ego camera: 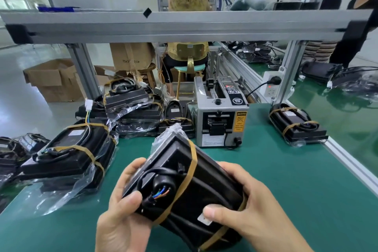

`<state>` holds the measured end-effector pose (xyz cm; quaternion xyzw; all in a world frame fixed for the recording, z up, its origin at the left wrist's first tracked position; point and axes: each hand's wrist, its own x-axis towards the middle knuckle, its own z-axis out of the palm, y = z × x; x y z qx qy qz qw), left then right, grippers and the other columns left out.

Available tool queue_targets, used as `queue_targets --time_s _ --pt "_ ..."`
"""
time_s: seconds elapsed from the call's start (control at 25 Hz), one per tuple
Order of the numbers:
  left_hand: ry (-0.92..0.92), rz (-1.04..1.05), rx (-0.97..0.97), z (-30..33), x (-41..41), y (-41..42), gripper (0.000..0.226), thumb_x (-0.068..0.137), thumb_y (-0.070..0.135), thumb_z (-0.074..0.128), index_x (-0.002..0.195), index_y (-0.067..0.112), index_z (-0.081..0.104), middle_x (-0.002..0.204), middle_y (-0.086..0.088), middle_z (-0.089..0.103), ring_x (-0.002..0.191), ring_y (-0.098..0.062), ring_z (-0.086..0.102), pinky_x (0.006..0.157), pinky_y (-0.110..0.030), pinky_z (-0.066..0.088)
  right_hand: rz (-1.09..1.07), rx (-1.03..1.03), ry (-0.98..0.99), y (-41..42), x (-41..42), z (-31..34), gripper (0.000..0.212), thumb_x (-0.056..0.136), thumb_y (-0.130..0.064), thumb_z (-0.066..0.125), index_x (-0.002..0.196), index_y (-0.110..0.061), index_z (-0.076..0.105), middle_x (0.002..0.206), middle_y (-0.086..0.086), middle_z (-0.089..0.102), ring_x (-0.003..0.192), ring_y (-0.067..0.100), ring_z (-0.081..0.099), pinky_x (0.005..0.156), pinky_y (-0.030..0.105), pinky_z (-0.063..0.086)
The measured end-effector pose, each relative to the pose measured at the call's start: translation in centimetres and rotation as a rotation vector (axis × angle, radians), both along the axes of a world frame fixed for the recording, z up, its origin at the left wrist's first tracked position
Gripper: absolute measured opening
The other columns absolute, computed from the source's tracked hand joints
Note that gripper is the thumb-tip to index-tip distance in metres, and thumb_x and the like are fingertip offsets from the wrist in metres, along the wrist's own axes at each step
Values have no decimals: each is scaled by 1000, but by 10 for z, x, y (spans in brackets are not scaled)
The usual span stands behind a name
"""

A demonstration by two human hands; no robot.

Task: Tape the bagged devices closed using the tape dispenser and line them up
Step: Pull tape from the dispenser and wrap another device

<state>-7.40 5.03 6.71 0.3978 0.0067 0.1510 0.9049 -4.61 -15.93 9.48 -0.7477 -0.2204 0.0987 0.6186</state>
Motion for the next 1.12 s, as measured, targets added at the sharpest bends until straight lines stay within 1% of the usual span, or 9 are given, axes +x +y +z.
queue_targets --time_s 0.08,0.16,0.24,0.36,0.48,0.6,0.68,0.92,1.12 --pt "9 49 179 -5 1 7 54 44 4 75 96 18 75 113 -13 69 101 -28 67 86 -41 55 -106 -63 -89 -3 2 -2 60 59 -36 81 113 -45 56 105 -11 68 95 7 66 85 25 52" --pt "19 184 468 -6 -1 14 56 52 -3 70 102 22 72 120 -4 67 116 -22 60 99 -43 47 -216 -181 -216 -6 6 -4 61 61 -27 83 111 -47 55 107 -15 63 99 6 61 86 27 48" --pt "-42 284 718 -3 -7 20 62 54 5 83 109 30 68 124 3 65 120 -16 56 101 -37 44 -239 -311 -342 -5 11 -5 59 64 -24 84 110 -46 53 108 -19 57 103 6 56 88 29 45" --pt "-146 329 983 2 -10 14 43 70 27 75 112 33 65 125 6 63 121 -12 54 101 -25 41 -199 -426 -444 1 19 -7 55 66 -29 81 111 -42 52 105 -24 52 101 3 50 89 32 42" --pt "-13 300 857 2 -2 12 46 69 22 83 111 31 66 114 8 67 107 -5 60 90 -16 47 -139 -503 -524 8 26 -9 53 64 -39 74 112 -40 52 103 -25 53 99 1 48 90 29 38" --pt "65 301 639 8 6 16 23 64 28 72 86 22 77 91 -2 74 84 -7 66 76 -12 49 -71 -549 -559 13 34 -9 48 65 -43 72 109 -39 52 100 -23 55 97 1 48 93 24 32" --pt "73 344 628 9 9 18 19 65 32 70 79 21 78 83 -3 75 77 -6 66 73 -12 50 -31 -539 -531 14 39 -11 49 64 -41 75 108 -40 53 101 -22 56 100 0 48 96 20 27" --pt "-17 194 796 5 4 35 30 68 23 83 97 27 74 101 -2 73 92 -11 65 81 -16 50 11 -467 -447 11 49 -20 54 65 -29 84 107 -43 54 106 -21 56 106 -2 46 97 20 25" --pt "-61 168 895 4 5 48 15 73 13 74 84 23 77 97 -2 73 96 -15 67 83 -19 50 27 -496 -461 12 53 -22 57 65 -27 86 109 -44 53 107 -22 54 105 -3 45 97 24 29"
